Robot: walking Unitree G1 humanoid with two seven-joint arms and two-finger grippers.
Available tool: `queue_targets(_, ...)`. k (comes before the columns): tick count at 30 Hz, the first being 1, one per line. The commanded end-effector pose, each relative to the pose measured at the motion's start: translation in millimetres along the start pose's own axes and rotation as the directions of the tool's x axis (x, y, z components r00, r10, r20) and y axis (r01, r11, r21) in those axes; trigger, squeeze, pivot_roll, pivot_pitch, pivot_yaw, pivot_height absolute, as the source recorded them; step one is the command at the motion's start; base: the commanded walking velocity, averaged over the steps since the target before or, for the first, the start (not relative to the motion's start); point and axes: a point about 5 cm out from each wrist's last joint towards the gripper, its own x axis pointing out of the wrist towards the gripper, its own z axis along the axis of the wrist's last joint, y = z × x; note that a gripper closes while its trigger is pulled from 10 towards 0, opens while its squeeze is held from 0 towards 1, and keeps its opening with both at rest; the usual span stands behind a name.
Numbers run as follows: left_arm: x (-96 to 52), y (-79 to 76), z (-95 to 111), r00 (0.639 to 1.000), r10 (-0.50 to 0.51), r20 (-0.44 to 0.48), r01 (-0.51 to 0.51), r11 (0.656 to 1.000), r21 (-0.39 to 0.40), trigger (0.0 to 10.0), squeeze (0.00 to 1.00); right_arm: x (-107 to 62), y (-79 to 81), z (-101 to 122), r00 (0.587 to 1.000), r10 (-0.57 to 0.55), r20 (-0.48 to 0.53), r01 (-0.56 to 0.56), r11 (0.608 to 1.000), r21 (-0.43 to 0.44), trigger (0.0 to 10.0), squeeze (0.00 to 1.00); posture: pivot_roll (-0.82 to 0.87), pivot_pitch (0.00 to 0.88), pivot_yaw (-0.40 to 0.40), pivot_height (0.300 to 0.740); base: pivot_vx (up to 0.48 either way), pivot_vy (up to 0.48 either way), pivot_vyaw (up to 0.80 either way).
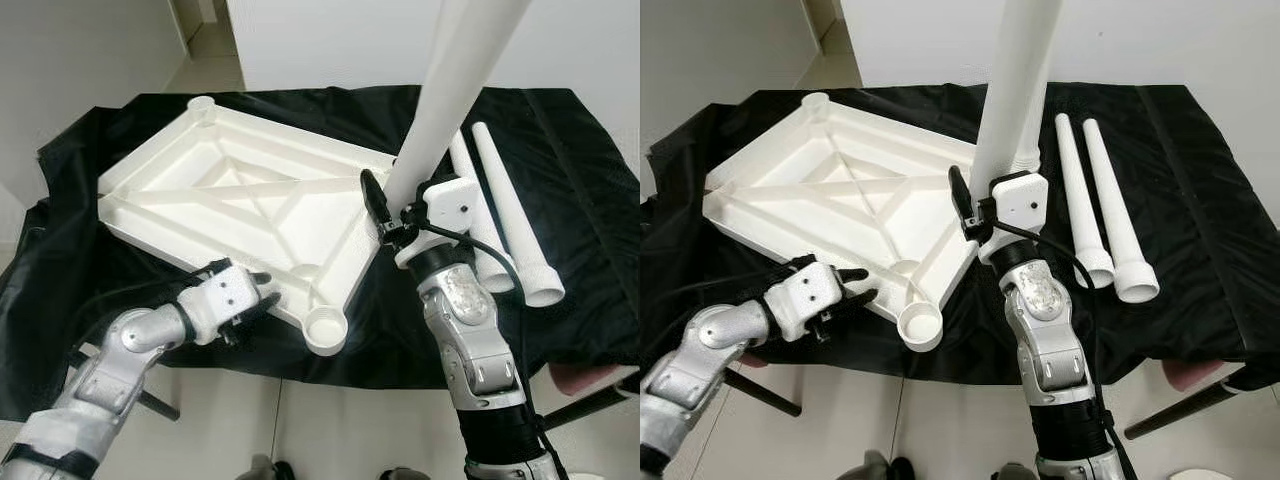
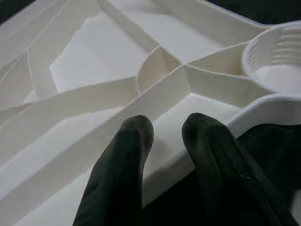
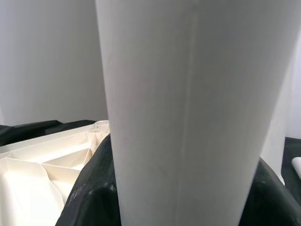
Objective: Building children table
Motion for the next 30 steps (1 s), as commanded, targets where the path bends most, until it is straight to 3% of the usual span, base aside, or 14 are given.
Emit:
queue_targets(1, -3.5, -15.5, 3, 0.981, -0.191, 0.021, 0.192, 0.979, -0.067, 10.0, 0.00, -0.2, 5.0, -2, 1.000, 0.022, 0.001, -0.022, 1.000, 0.004, 10.0, 0.00, -0.14, 0.073, 0.110, 0.740, 0.000, 0.000, 0.00)
queue_targets(2, -3.5, -15.5, 3, 0.981, -0.191, 0.021, 0.192, 0.979, -0.067, 10.0, 0.00, -0.2, 5.0, -2, 1.000, 0.022, 0.001, -0.022, 1.000, 0.004, 10.0, 0.00, -0.14, 0.073, 0.110, 0.740, 0.000, 0.000, 0.00)
queue_targets(3, -2.2, -22.8, 8, 0.973, -0.225, 0.058, 0.230, 0.966, -0.118, 10.0, 0.67, -0.2, 5.3, -2, 1.000, 0.022, 0.001, -0.022, 1.000, 0.004, 10.0, 0.00, -0.14, 0.073, 0.109, 0.740, 0.000, 0.000, 0.00)
queue_targets(4, -2.2, -22.8, 8, 0.973, -0.225, 0.058, 0.230, 0.966, -0.118, 10.0, 0.67, -0.2, 5.3, -2, 1.000, 0.022, 0.001, -0.022, 1.000, 0.004, 10.0, 0.00, -0.14, 0.073, 0.109, 0.740, 0.000, 0.000, 0.00)
queue_targets(5, -0.4, -28.8, 11, 0.965, -0.250, 0.077, 0.258, 0.957, -0.131, 10.0, 1.00, -0.4, 5.5, -3, 1.000, 0.021, 0.001, -0.021, 1.000, 0.004, 10.0, 0.00, -0.14, 0.073, 0.108, 0.740, 0.000, 0.000, 0.00)
queue_targets(12, 5.7, -31.8, 9, 0.973, -0.223, 0.062, 0.228, 0.969, -0.094, 10.0, 0.97, -1.3, 5.6, -3, 1.000, 0.022, -0.003, -0.022, 1.000, 0.000, 10.0, 0.00, -0.15, 0.079, 0.103, 0.740, 0.000, 0.000, 0.00)
queue_targets(13, 7.0, -29.9, 8, 0.977, -0.205, 0.053, 0.209, 0.975, -0.079, 10.0, 0.00, -1.5, 5.4, -3, 1.000, 0.022, -0.004, -0.022, 1.000, -0.001, 10.0, 0.00, -0.15, 0.081, 0.103, 0.740, 0.000, 0.000, 0.00)
queue_targets(18, 13.7, -10.9, 10, 0.996, -0.075, 0.053, 0.079, 0.994, -0.080, 10.0, 0.00, -1.5, 4.9, -3, 1.000, 0.023, -0.005, -0.023, 1.000, -0.004, 10.0, 0.00, -0.15, 0.082, 0.100, 0.740, 0.000, 0.000, 0.00)
queue_targets(30, 9.7, 10.8, 2, 1.000, -0.025, -0.005, 0.024, 0.996, -0.085, 10.0, 0.00, -1.8, 4.0, -3, 1.000, 0.017, -0.004, -0.017, 1.000, -0.007, 10.0, 0.00, -0.15, 0.089, 0.102, 0.740, 0.000, 0.000, 0.00)
